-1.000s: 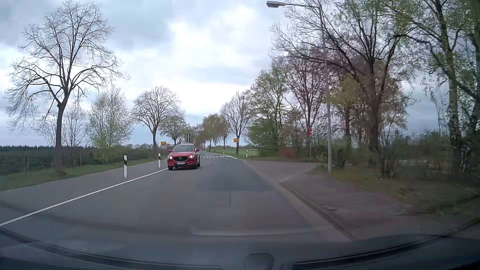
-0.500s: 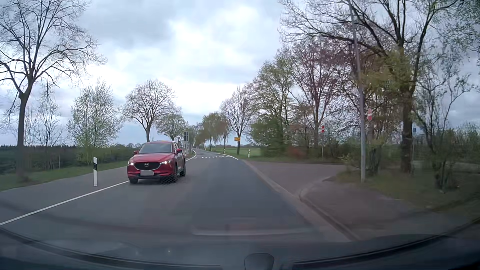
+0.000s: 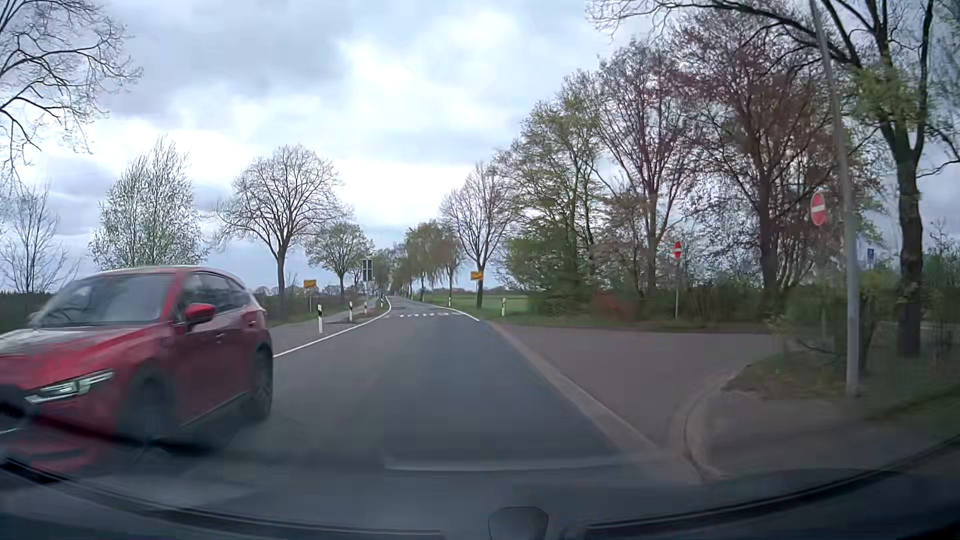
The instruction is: Follow the waypoints while adhering to traffic rules and regulations
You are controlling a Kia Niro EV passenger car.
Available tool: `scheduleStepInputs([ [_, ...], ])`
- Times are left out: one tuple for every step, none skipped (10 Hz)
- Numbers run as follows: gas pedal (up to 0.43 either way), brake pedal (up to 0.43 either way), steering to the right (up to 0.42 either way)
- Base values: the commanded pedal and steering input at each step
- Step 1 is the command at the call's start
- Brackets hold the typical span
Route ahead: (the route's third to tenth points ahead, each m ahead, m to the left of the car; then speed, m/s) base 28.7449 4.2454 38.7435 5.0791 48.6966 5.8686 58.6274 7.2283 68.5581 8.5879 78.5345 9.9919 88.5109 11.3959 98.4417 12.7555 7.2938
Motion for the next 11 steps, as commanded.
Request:
scheduleStepInputs([
  [0.079, 0.000, -0.008],
  [0.079, 0.000, -0.008],
  [0.079, 0.000, -0.008],
  [0.079, 0.000, -0.008],
  [0.079, 0.000, -0.008],
  [0.079, 0.000, -0.008],
  [0.079, 0.000, -0.008],
  [0.079, 0.000, -0.009],
  [0.079, 0.000, -0.010],
  [0.079, 0.000, -0.011],
  [0.079, 0.000, -0.013],
])
